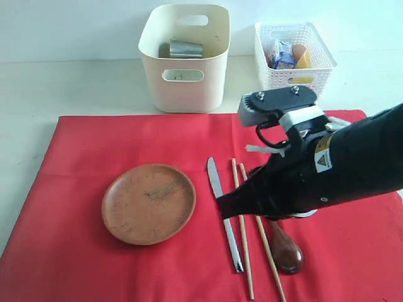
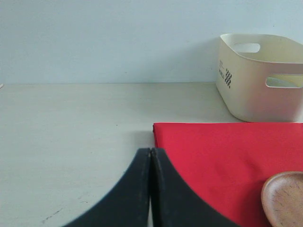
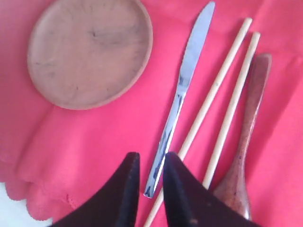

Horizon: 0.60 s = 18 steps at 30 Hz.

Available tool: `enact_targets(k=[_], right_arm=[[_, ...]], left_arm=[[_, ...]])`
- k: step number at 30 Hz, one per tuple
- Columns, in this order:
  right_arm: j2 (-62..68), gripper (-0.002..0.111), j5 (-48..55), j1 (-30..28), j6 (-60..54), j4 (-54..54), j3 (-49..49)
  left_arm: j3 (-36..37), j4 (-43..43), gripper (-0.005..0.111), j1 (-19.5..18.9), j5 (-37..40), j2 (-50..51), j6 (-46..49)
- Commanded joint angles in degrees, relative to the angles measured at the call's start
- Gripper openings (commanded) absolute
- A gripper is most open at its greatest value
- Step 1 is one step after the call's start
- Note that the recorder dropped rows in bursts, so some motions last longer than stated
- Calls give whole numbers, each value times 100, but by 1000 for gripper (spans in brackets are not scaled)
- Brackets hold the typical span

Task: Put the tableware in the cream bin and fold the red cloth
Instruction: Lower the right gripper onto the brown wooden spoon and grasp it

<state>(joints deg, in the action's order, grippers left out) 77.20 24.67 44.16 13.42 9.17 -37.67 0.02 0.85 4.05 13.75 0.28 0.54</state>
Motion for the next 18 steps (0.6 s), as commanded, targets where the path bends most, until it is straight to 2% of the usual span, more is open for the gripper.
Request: enact_targets(k=[1,5,18], right_arm=[[454,29,142,16,9,-21,-134],[891,34,286,16,-215,-21,-378],[2384,34,427,16,-728,-283,-1445]], left_arm=[[-2,-6,1,-11,-13,-28,8],[-2,-6,1,-11,-13,-28,8],[-2,-6,1,-11,-13,-28,8]])
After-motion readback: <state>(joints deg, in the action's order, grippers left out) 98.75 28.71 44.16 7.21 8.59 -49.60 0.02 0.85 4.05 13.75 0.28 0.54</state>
